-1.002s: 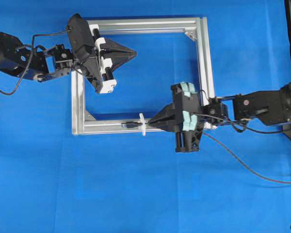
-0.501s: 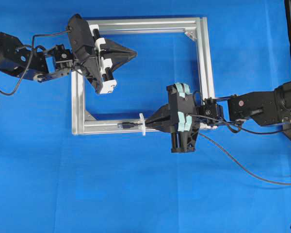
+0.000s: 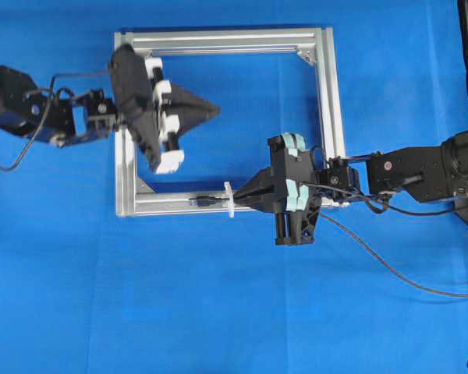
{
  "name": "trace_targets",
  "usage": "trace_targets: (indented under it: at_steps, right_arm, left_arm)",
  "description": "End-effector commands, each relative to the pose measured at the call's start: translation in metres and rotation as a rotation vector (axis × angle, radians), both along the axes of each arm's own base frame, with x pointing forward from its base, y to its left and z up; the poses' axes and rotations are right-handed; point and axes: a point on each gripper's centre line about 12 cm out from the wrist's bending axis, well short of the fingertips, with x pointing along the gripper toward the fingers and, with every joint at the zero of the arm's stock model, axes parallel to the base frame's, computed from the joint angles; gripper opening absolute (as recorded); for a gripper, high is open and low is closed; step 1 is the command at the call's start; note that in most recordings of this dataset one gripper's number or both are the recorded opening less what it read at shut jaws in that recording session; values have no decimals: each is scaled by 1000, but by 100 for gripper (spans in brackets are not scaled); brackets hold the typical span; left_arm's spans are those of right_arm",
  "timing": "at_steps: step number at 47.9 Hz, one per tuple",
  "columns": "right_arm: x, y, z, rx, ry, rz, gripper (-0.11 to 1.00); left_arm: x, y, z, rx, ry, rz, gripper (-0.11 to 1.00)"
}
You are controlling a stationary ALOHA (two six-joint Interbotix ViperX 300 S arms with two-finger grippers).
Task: Insert the wire through the string loop located in the center.
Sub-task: 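Move the open left gripper toward the plug emerging from the loop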
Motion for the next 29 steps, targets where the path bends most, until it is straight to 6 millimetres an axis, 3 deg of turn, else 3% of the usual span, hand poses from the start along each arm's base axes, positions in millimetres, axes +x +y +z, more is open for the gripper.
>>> trace_targets:
  at_steps: [1, 11, 29]
  right_arm:
    - [6, 1, 11, 0, -40, 3, -2]
    - [6, 0, 11, 0, -40, 2, -2]
    - [5, 2, 11, 0, -40, 6, -2]
  left_arm:
    - [0, -17, 15, 5, -46, -45, 0]
    - [-5, -56, 19, -9, -49, -147, 0]
    - [-7, -85, 16, -102, -35, -204, 0]
